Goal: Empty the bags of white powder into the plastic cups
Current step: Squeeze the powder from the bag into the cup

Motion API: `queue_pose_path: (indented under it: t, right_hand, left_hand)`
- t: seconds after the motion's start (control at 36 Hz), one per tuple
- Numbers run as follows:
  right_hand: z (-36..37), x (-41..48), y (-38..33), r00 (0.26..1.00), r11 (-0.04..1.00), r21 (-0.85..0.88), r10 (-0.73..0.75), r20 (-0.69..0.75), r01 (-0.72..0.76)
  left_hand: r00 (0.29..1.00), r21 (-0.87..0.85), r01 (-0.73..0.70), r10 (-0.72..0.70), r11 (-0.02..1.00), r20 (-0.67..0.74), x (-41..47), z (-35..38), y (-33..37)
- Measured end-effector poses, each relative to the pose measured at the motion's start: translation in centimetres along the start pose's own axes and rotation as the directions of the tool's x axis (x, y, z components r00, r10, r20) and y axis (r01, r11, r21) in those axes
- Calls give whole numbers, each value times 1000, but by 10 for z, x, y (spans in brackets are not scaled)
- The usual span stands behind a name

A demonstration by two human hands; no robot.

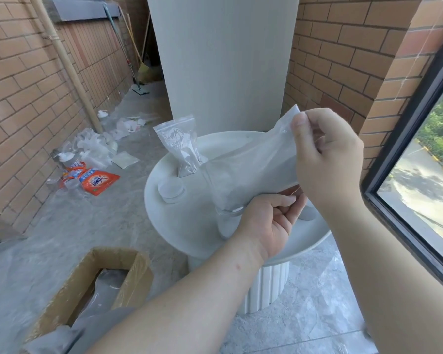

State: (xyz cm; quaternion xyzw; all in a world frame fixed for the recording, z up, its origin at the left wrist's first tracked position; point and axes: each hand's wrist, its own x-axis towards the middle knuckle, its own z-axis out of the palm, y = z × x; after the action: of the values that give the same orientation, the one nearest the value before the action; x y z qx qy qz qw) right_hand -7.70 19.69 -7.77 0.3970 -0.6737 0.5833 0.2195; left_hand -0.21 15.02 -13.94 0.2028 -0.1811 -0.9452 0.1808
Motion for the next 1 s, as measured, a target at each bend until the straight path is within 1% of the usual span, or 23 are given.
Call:
queue_pose_path:
  t: [0.08, 0.19, 0.44, 0.56, 0.61, 0.72, 0.81, 0.89, 0.94, 1.0]
  right_hand:
    - [-1, 1, 1, 1000, 1000, -4, 3, -16, -3]
    - [-1, 2, 2, 999, 999, 22, 37, 8, -37]
    - [0, 0, 1, 998, 999, -16, -44, -49, 44]
    - [-2, 2, 2, 996, 999, -20, -52, -70, 50]
    - [-2, 2, 2, 998, 999, -16, -41, -56, 40]
    - [-1, 1, 3, 995, 997, -40, -69, -76, 66]
    - [0, 1, 2, 995, 997, -25, -76, -66, 74]
    - [0, 1, 3, 990, 994, -43, -103, -97, 100]
    - [0, 0, 3, 992, 994, -33, -103, -77, 100]
    - [0, 0, 4, 989, 993, -43, -109, -98, 105]
  left_hand:
    - [1000, -7, 4, -4, 1000, 5, -1, 0, 0]
    - [1000, -7, -2, 2, 1000, -3, -1, 0, 0]
    - [1000, 2, -9, 9, 1000, -2, -1, 1, 0]
    - [1000, 5, -8, 8, 1000, 3, -2, 2, 0]
    - [1000, -2, -6, 6, 1000, 2, -1, 2, 0]
    - [1000, 8, -8, 8, 1000, 1, -2, 2, 0]
    - [1000, 20, -15, 15, 1000, 1, -3, 3, 0]
    - [1000, 21, -13, 13, 1000, 7, -3, 3, 0]
    - [1000, 16, -10, 9, 1000, 4, -2, 2, 0]
    - [1000, 20, -6, 6, 1000, 1, -3, 2, 0]
